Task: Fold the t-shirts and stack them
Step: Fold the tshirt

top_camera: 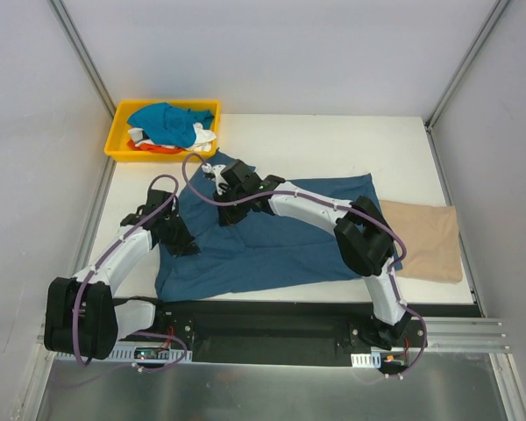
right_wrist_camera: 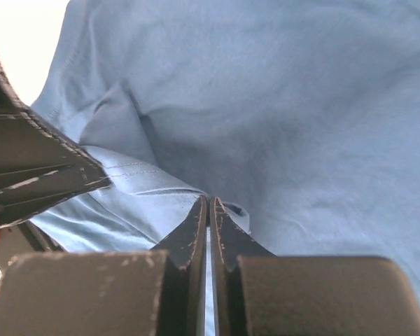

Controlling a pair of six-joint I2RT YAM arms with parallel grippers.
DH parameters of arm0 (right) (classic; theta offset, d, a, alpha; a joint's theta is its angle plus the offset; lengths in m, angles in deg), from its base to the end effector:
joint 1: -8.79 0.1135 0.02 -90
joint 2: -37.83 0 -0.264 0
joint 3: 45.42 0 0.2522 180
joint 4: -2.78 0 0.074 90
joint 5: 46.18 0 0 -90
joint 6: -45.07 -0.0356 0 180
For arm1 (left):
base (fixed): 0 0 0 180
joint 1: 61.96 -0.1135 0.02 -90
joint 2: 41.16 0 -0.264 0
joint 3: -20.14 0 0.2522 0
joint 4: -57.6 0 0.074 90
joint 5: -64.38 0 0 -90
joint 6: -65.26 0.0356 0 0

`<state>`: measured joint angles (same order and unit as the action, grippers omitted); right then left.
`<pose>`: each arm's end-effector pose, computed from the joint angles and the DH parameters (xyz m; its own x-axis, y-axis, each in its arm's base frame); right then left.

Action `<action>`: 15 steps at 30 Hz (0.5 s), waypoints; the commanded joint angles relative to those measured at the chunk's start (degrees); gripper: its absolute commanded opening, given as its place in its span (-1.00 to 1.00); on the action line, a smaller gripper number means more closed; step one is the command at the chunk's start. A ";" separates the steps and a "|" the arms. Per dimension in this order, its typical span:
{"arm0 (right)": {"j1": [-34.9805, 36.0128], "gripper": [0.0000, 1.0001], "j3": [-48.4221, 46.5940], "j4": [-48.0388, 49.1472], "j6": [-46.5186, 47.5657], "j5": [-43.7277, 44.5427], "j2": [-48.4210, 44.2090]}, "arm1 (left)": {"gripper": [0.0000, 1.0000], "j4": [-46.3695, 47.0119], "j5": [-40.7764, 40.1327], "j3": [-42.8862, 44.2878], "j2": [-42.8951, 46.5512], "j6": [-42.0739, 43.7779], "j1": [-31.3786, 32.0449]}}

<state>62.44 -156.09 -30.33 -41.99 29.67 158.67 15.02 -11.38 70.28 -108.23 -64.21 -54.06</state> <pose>0.2790 0.3938 0.2212 -0.3603 -0.5736 -0.7356 -0.9061 0.4025 0.1300 0.2102 -0.0380 0.1897 -0.8222 -0.5080 -0.2569 -0.3443 0.8032 -0.4862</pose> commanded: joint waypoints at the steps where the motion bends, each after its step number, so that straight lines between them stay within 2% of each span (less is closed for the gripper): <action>1: 0.58 -0.97 0.49 -1.91 -2.24 6.67 -4.20 | -1.00 -2.21 -2.64 2.90 0.89 0.88 0.01; 7: 0.76 -0.93 -1.00 -3.76 -2.76 12.65 -4.38 | -0.99 -2.21 -4.56 6.24 -1.39 0.70 0.10; 12: 0.76 -0.92 -2.76 -5.34 -5.84 17.66 -2.63 | -0.85 -2.21 -7.47 9.14 -4.21 0.27 0.10; 13: 0.76 -0.87 -3.03 -5.26 -6.01 18.28 -2.28 | -0.82 -2.21 -8.52 10.02 -5.26 -0.08 0.10; 15: 0.76 -0.80 -4.34 -5.26 -6.02 19.42 -0.87 | -0.54 -2.29 -12.03 11.60 -6.75 -1.14 0.01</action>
<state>63.40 -156.39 -33.98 -46.52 43.20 157.27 14.39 -16.15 78.01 -112.65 -64.32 -54.06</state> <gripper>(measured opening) 0.072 0.124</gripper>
